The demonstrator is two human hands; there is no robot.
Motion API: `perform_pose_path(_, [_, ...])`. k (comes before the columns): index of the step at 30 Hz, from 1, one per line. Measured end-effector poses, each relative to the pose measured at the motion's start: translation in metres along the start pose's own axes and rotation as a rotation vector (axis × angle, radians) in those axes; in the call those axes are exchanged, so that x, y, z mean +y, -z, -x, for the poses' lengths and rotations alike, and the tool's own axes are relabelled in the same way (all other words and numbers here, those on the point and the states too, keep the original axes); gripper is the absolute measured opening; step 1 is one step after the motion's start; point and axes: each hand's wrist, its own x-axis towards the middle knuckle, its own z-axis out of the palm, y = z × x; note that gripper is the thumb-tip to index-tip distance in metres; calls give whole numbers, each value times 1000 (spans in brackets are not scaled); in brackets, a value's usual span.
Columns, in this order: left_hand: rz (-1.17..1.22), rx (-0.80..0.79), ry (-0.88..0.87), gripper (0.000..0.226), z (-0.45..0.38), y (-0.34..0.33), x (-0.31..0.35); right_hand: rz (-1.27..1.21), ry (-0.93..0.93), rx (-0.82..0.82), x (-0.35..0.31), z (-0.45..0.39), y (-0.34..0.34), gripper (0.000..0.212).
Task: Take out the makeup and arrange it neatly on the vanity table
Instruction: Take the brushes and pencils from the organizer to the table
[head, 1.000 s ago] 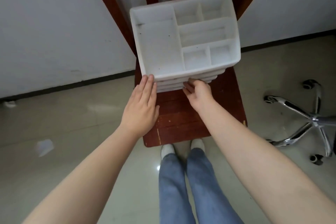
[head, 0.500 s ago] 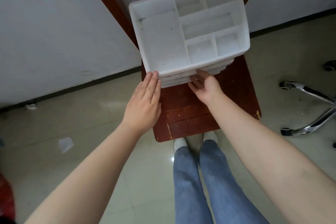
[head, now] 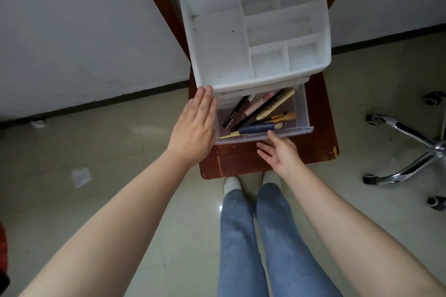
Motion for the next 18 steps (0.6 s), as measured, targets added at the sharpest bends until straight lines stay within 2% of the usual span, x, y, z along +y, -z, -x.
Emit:
perform_pose_path(2, [-13,-32,-20,62,6,-7,9,312,-53,-39,-6,12,1,21])
perform_pose_path(4, [50,-143,-1,59,15,-20,20,755,4,-104,-12,23,5,22])
perform_pose_path(6, [98,-211,44,56,21,-33,28,1149,328,-131,-23,27,10,19])
perform_pose_path(8, [81,-187,6,51,20,-41,33,1469,718,-135,-40,25,6,23])
perform_pose_path(10, [52,-142,-30,39,13,-43,33,1717,899,-177,-58,16,-8,38])
perform_pose_path(12, [21,-80,-68,16,10,-41,32,1989,866,-221,-67,2,-23,60])
perform_pose_path(13, [21,-75,-74,14,10,-40,32,2120,832,-236,-70,-4,-30,69])
perform_pose_path(15, [27,-62,-89,15,10,-40,32,2312,780,-261,-71,-15,-42,78])
perform_pose_path(18, [52,-78,-101,28,10,-39,33,2450,693,-293,-69,-25,-55,79])
